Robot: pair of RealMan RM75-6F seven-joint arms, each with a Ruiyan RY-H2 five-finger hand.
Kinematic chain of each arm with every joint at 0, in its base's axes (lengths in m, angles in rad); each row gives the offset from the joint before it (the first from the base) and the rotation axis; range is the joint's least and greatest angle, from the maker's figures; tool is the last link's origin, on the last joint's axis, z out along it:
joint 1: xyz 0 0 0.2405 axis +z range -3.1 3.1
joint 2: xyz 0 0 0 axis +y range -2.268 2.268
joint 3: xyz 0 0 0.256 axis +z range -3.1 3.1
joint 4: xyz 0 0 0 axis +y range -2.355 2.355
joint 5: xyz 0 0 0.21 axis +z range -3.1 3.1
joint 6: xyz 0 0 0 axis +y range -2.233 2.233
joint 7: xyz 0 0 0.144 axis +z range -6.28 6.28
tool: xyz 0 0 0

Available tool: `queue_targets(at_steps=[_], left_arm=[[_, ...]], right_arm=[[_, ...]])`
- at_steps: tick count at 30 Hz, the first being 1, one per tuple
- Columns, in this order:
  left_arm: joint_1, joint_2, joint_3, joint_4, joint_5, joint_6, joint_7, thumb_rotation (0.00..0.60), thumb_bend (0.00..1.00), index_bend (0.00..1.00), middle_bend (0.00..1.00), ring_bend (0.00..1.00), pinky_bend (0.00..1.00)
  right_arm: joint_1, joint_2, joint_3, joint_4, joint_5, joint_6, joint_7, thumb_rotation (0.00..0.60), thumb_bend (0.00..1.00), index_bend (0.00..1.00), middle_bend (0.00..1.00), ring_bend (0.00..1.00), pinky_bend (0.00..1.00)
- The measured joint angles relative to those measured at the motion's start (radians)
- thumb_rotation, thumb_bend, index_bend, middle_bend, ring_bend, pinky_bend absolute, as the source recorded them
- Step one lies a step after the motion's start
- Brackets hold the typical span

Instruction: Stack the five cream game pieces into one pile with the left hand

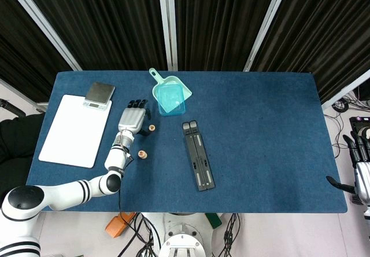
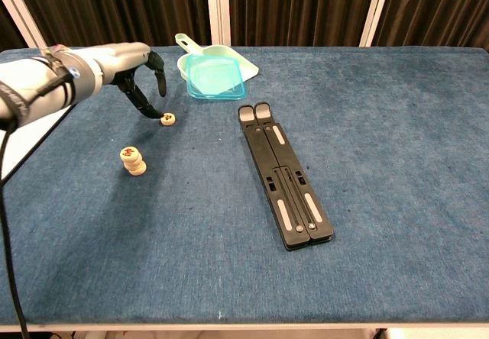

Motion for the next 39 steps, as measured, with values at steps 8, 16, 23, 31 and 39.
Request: queue_targets(at_steps=[8, 16, 23, 31, 39], left_arm=[[-0.019, -0.062, 0.000, 0.109, -0.045, -0.054, -0.011, 0.600, 0.25, 0.44, 0.04, 0.00, 0.00], [-0.023, -0.083, 0.003, 0.149, -0.033, -0.077, -0.030, 0.600, 0.29, 0.46, 0.04, 0.00, 0.00], [-0.019, -0.084, 0.004, 0.152, -0.033, -0.083, -0.037, 0.600, 0.29, 0.46, 0.04, 0.00, 0.00], [-0.024, -0.089, 0.003, 0.156, -0.028, -0.081, -0.035, 0.600, 0.31, 0.49, 0.04, 0.00, 0.00], [-0.021, -0.080, -0.002, 0.140, -0.010, -0.078, -0.050, 0.600, 0.35, 0.54, 0.06, 0.00, 0.00]], right_arm=[[0.002, 0.004, 0.001, -0.013, 0.001, -0.005, -0.020, 0.600, 0.05, 0.00, 0.00, 0.00, 0.00], [0.005, 0.005, 0.004, -0.018, 0.009, -0.014, -0.026, 0.600, 0.05, 0.00, 0.00, 0.00, 0.00], [0.010, 0.003, 0.007, -0.013, 0.013, -0.021, -0.024, 0.600, 0.05, 0.00, 0.00, 0.00, 0.00], [0.010, 0.003, 0.008, -0.010, 0.016, -0.024, -0.021, 0.600, 0.05, 0.00, 0.00, 0.00, 0.00], [0.011, 0.004, 0.008, -0.011, 0.016, -0.026, -0.021, 0.600, 0.05, 0.00, 0.00, 0.00, 0.00]])
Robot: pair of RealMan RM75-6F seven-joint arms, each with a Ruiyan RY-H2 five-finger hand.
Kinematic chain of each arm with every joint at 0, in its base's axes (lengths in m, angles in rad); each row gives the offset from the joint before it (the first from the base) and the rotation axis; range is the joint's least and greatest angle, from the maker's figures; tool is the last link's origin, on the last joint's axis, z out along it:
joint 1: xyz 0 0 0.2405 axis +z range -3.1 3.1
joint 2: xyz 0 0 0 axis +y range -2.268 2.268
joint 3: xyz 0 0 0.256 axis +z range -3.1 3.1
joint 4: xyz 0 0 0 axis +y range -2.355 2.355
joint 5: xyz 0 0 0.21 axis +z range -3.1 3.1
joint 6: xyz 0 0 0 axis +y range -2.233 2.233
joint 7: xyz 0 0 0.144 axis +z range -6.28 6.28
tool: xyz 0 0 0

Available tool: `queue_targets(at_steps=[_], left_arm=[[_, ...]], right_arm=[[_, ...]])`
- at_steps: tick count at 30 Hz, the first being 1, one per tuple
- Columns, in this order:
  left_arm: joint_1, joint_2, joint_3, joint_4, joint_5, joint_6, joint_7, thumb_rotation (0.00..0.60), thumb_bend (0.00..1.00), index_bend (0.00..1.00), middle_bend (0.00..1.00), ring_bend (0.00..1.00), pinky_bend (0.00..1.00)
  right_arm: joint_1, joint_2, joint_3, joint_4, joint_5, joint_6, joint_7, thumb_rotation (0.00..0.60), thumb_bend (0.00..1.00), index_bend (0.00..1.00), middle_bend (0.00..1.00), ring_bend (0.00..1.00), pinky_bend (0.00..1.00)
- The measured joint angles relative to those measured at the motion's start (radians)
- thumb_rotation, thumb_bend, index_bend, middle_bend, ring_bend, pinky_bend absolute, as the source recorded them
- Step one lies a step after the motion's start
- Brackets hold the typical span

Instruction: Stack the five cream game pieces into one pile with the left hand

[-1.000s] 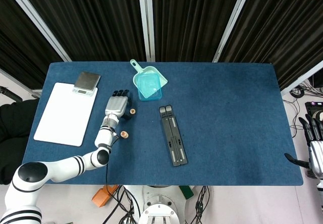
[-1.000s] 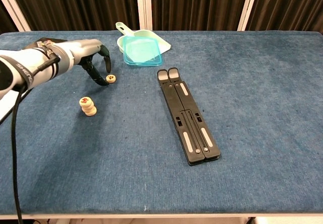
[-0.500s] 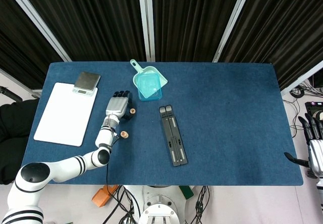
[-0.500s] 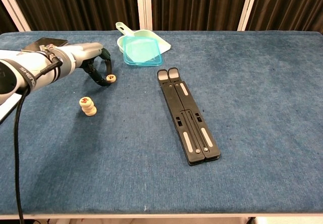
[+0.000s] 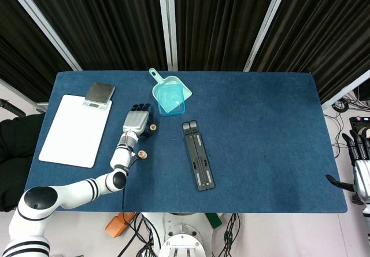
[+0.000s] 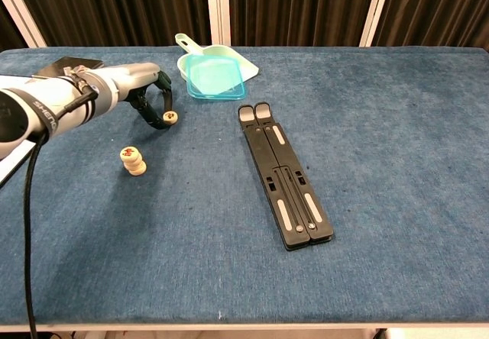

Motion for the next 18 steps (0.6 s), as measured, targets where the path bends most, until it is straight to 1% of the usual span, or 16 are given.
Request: queue_targets(at_steps=[3, 6, 9, 12, 15, 18], left_arm=[[0.010, 0.023, 0.000, -0.039, 0.020, 0.011, -0.011, 0.600, 0.35, 0.54, 0.06, 0.00, 0.00], [0.028, 0.065, 0.006, -0.107, 0.046, 0.030, -0.022, 0.600, 0.35, 0.54, 0.07, 0.00, 0.00], [0.055, 0.124, 0.017, -0.204, 0.074, 0.053, -0.033, 0.600, 0.35, 0.54, 0.07, 0.00, 0.00], [0.089, 0.195, 0.033, -0.325, 0.103, 0.078, -0.048, 0.600, 0.35, 0.54, 0.07, 0.00, 0.00], [0.135, 0.275, 0.058, -0.465, 0.140, 0.112, -0.069, 0.600, 0.35, 0.54, 0.07, 0.00, 0.00], [0.178, 0.333, 0.091, -0.564, 0.188, 0.144, -0.088, 0.600, 0.35, 0.54, 0.07, 0.00, 0.00]], right_arm=[[0.002, 0.001, 0.001, 0.000, -0.003, 0.000, 0.001, 0.600, 0.05, 0.00, 0.00, 0.00, 0.00], [0.004, 0.000, 0.002, 0.002, -0.005, -0.001, 0.004, 0.600, 0.05, 0.00, 0.00, 0.00, 0.00], [0.008, -0.004, 0.001, 0.006, -0.010, -0.005, 0.008, 0.600, 0.05, 0.00, 0.00, 0.00, 0.00], [0.011, -0.009, 0.000, 0.010, -0.015, -0.005, 0.011, 0.600, 0.05, 0.00, 0.00, 0.00, 0.00], [0.012, -0.013, 0.000, 0.012, -0.019, -0.004, 0.013, 0.600, 0.05, 0.00, 0.00, 0.00, 0.00], [0.013, -0.014, -0.001, 0.013, -0.022, -0.002, 0.013, 0.600, 0.05, 0.00, 0.00, 0.00, 0.00]])
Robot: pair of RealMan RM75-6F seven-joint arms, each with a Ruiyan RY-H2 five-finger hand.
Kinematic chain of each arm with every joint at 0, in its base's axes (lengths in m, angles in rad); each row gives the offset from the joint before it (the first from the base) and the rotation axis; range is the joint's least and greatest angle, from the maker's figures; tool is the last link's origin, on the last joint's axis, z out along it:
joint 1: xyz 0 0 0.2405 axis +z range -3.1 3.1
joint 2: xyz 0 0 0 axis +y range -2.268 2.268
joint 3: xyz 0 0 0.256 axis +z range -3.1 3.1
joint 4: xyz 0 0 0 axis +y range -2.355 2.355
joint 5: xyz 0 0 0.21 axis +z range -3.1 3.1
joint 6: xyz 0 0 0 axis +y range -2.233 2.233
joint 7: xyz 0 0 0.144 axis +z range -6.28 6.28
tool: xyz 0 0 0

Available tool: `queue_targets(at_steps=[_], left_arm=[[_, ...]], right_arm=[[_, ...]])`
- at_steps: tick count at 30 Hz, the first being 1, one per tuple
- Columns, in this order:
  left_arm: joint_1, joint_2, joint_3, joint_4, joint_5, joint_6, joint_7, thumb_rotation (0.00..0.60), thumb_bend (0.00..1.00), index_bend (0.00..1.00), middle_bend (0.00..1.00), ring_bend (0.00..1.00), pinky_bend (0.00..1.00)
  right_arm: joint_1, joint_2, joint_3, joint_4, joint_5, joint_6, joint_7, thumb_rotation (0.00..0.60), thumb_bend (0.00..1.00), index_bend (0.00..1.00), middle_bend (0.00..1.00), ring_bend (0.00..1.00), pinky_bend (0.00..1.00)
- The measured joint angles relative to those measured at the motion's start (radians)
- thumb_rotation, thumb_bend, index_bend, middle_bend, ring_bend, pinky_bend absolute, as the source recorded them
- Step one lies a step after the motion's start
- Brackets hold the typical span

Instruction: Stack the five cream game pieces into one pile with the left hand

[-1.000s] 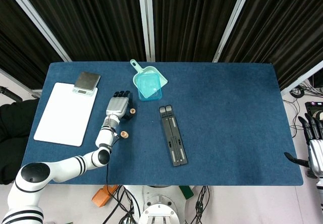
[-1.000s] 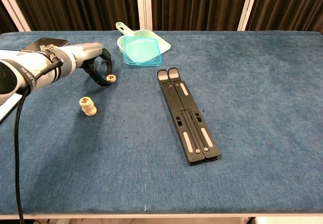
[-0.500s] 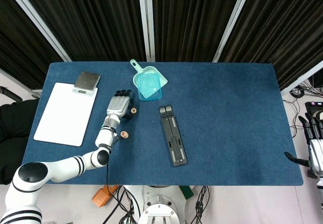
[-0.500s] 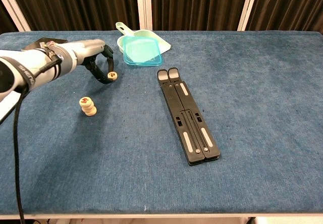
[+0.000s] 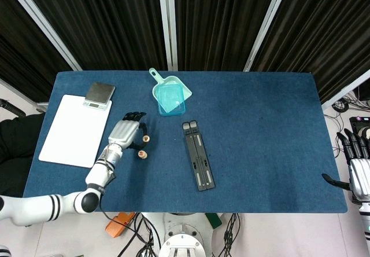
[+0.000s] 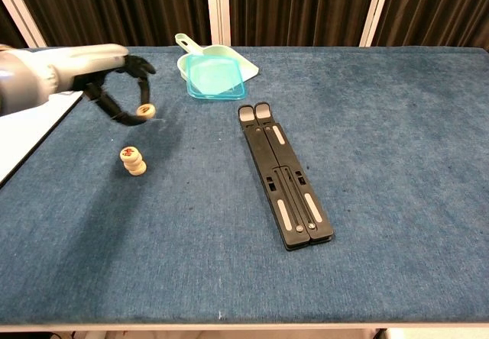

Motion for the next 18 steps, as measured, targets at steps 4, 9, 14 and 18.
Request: queue_targets(at_steps=[4, 9, 14, 18], left_arm=[[0.065, 0.053, 0.055, -0.095, 0.084, 0.051, -0.039, 0.600, 0.35, 0.54, 0.07, 0.00, 0.00], [0.091, 0.065, 0.089, -0.130, 0.118, 0.068, -0.057, 0.600, 0.34, 0.54, 0.07, 0.00, 0.00], [0.087, 0.048, 0.087, -0.126, 0.107, 0.069, -0.047, 0.600, 0.33, 0.54, 0.07, 0.00, 0.00], [0.078, 0.030, 0.082, -0.113, 0.088, 0.065, -0.036, 0.600, 0.32, 0.53, 0.07, 0.00, 0.00]], right_arm=[[0.000, 0.002, 0.000, -0.002, -0.001, 0.003, -0.002, 0.600, 0.05, 0.00, 0.00, 0.00, 0.00], [0.003, 0.000, 0.000, -0.003, -0.006, 0.002, -0.004, 0.600, 0.05, 0.00, 0.00, 0.00, 0.00], [0.004, -0.002, -0.002, 0.000, -0.004, -0.001, -0.003, 0.600, 0.05, 0.00, 0.00, 0.00, 0.00], [0.002, -0.004, -0.003, 0.004, -0.003, 0.000, 0.002, 0.600, 0.05, 0.00, 0.00, 0.00, 0.00]])
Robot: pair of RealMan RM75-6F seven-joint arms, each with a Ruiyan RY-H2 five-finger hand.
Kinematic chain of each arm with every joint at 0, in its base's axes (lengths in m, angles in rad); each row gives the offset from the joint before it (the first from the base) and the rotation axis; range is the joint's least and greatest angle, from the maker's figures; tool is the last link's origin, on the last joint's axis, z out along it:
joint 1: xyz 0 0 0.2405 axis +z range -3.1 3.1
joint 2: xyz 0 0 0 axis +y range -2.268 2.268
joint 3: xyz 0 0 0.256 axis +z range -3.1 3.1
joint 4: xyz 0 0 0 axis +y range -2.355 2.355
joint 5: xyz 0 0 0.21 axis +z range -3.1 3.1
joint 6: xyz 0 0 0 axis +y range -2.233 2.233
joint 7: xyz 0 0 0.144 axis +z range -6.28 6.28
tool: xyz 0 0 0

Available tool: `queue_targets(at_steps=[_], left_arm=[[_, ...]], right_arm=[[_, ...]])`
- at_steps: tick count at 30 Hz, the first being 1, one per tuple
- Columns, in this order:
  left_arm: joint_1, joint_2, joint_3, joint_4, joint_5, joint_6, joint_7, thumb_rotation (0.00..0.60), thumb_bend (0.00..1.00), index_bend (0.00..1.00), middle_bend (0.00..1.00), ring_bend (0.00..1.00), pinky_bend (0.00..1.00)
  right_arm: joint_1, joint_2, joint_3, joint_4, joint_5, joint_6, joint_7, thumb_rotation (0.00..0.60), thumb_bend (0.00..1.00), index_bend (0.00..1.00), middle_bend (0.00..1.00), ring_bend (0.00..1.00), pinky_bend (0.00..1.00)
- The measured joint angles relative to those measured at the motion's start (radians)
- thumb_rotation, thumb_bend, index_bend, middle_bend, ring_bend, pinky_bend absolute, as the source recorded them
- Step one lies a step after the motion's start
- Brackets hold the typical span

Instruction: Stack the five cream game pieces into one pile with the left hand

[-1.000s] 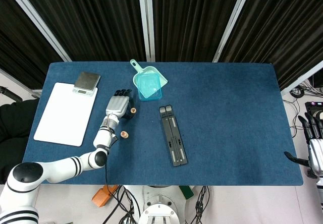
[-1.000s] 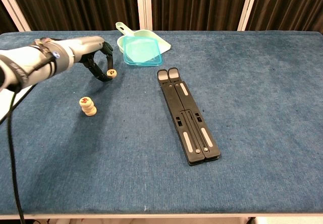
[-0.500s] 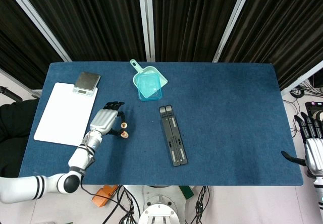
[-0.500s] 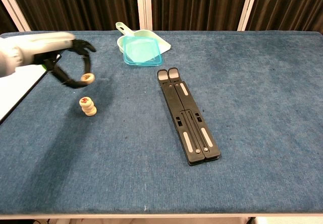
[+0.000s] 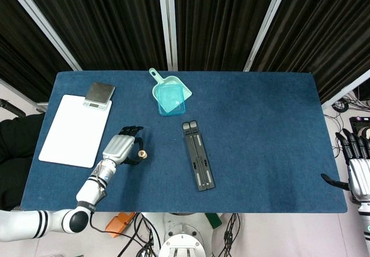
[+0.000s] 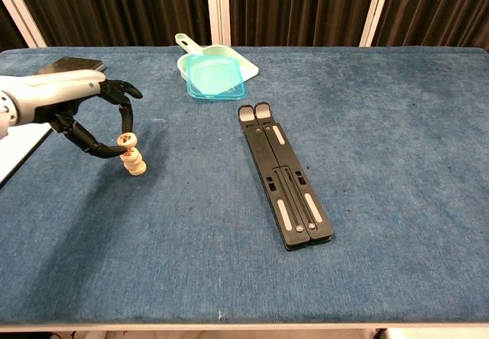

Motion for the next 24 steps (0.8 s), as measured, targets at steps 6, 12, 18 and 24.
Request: queue_targets(at_steps=[6, 12, 18, 24], left_arm=[[-0.016, -0.026, -0.004, 0.030, -0.026, 0.002, 0.037, 0.600, 0.32, 0.53, 0.07, 0.00, 0.00], [-0.020, -0.031, 0.003, 0.034, -0.038, 0.023, 0.073, 0.600, 0.31, 0.52, 0.07, 0.00, 0.00], [-0.023, -0.027, 0.008, 0.031, -0.054, 0.015, 0.085, 0.600, 0.30, 0.51, 0.07, 0.00, 0.00], [-0.025, -0.027, 0.010, 0.032, -0.062, 0.008, 0.087, 0.600, 0.29, 0.50, 0.06, 0.00, 0.00]], right_arm=[[-0.002, -0.001, -0.001, 0.004, 0.001, 0.002, 0.004, 0.600, 0.05, 0.00, 0.00, 0.00, 0.00], [-0.001, 0.000, -0.001, 0.002, 0.002, 0.001, 0.001, 0.600, 0.05, 0.00, 0.00, 0.00, 0.00], [0.000, 0.000, 0.000, 0.000, 0.001, 0.001, -0.002, 0.600, 0.05, 0.00, 0.00, 0.00, 0.00], [0.000, 0.002, -0.001, -0.003, 0.003, 0.001, -0.005, 0.600, 0.05, 0.00, 0.00, 0.00, 0.00]])
